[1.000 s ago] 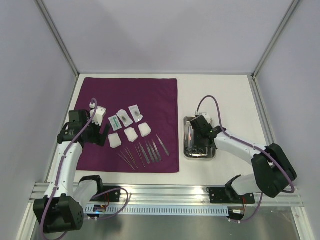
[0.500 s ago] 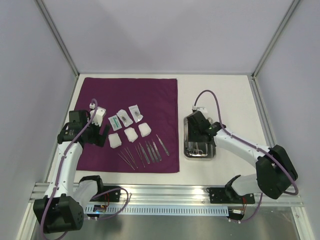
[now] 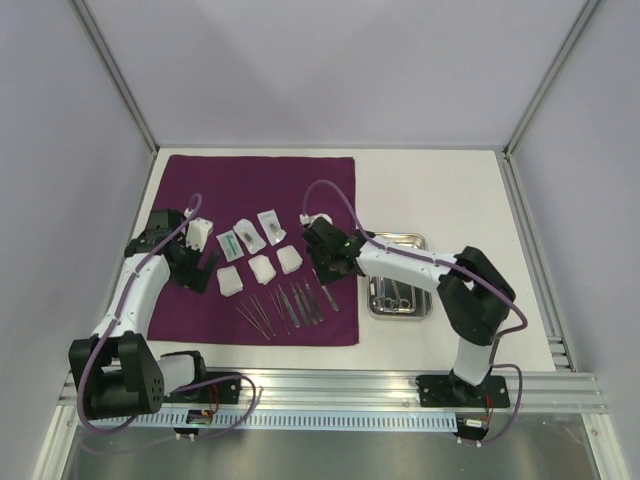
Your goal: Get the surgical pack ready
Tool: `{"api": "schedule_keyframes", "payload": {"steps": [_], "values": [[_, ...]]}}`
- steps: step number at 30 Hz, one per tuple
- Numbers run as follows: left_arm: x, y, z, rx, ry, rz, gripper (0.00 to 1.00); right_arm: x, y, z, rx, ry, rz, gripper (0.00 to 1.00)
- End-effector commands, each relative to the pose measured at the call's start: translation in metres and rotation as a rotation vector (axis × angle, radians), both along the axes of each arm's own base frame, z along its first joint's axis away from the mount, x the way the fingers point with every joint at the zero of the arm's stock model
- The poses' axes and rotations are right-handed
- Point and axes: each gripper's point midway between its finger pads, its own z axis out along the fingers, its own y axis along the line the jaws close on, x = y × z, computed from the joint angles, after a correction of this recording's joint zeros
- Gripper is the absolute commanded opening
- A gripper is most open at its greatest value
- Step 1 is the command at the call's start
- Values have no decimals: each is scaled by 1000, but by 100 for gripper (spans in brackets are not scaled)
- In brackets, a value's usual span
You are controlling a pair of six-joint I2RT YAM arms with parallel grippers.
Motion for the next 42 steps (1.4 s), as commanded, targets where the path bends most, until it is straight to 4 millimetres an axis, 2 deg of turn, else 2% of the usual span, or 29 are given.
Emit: {"api": "schedule_keyframes", "payload": {"steps": [1,8,14,16,18,20,22,27,31,34,42], "values": [[9,7,10,23,-37,37,100,-8,16,-1,-17,53,97,29],[16,2,17,-1,-72,20,100,-14,13,-42,-102,133,99,31],[17,2,18,-1,-78,13,100,-13,0,-63,-182,154,49,30],[18,2,20,2,-85,10,100,-15,-1,-66,-185,162,46,28],[18,2,21,4,-88,9,100,-18,-2,-69,-179,171,40,18],[18,2,22,4,-93,4,100,-19,-3,-68,-174,172,27,7],[18,3,23,7,-95,4,100,-19,-5,-67,-172,170,17,1],[17,-1,24,-10,-100,-9,100,-17,4,-50,-104,145,1,0],[16,-1,24,-9,-100,-10,100,-12,11,-21,-19,87,-6,1],[16,-1,25,-5,-101,-13,100,-13,14,-10,15,72,2,1],[16,0,26,-3,-106,-15,100,-14,13,-6,53,74,-13,1]]}}
